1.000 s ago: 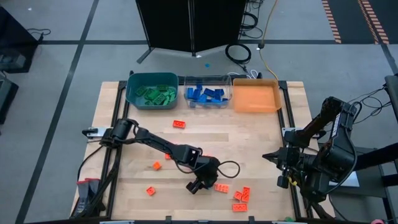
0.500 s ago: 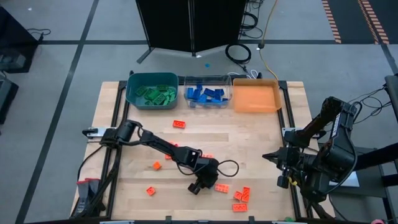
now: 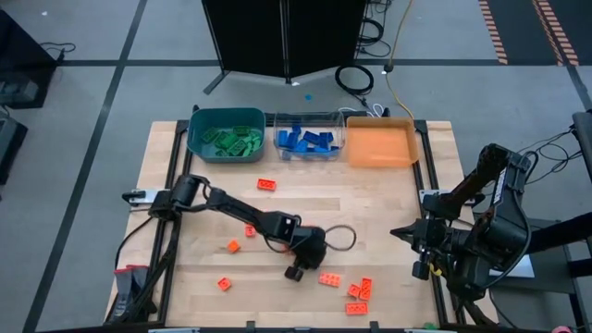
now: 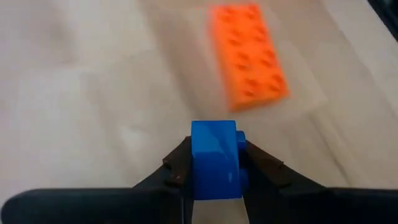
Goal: Sort blocks
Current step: Put the blue game piece into the transparent bin
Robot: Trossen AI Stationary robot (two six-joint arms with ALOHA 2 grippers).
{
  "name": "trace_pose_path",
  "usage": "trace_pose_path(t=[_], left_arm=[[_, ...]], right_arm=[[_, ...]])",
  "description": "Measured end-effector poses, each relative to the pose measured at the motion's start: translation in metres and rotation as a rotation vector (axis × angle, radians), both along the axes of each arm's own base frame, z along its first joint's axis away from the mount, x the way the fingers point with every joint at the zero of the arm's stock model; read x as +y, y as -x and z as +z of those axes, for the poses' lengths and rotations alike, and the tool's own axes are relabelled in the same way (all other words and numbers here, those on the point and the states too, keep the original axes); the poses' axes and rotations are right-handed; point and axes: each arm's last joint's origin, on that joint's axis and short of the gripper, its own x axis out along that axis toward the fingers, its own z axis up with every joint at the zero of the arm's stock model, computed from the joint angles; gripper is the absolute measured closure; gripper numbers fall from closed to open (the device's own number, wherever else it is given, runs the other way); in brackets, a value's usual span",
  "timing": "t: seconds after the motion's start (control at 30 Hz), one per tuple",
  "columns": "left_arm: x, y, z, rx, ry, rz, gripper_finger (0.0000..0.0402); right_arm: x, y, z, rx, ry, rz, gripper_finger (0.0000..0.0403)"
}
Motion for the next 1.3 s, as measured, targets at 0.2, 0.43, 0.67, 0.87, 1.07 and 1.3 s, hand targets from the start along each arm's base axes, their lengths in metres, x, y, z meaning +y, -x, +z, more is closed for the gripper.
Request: trace_pose_path(t=[0.2,0.43,0.67,0.87,1.07,1.3], left_arm=[[0.046,-0.002,0.057,-0.131,-0.043,0.212,0.0308],[0.136,0.016,0.137,-0.340,-0.164,0.610,0.0308],[0.225,0.040,0.153,-0.366,-0.170,1.168,0.0308],[0.255,0.040,0.124,-0.267,-0.205,1.256,0.0308],[0.267,0.036,0.096,-0.176,-0.220,1.287,0.0308],[0.279,0.037,0.083,-0.138,-0.195,1.353,0.0296]], right_arm=[[-0.001,0.000,0.000,0.005,0.011,0.004,0.0402],[-0.001,0.001,0.000,0.016,0.044,0.021,0.0402],[-0.002,0.001,-0.001,0.021,0.052,0.017,0.0402],[-0.003,0.001,-0.001,0.022,0.053,0.016,0.0402],[-0.003,0.001,-0.001,0.022,0.052,0.014,0.0402],[-0.002,0.001,-0.001,0.020,0.049,0.014,0.0402]])
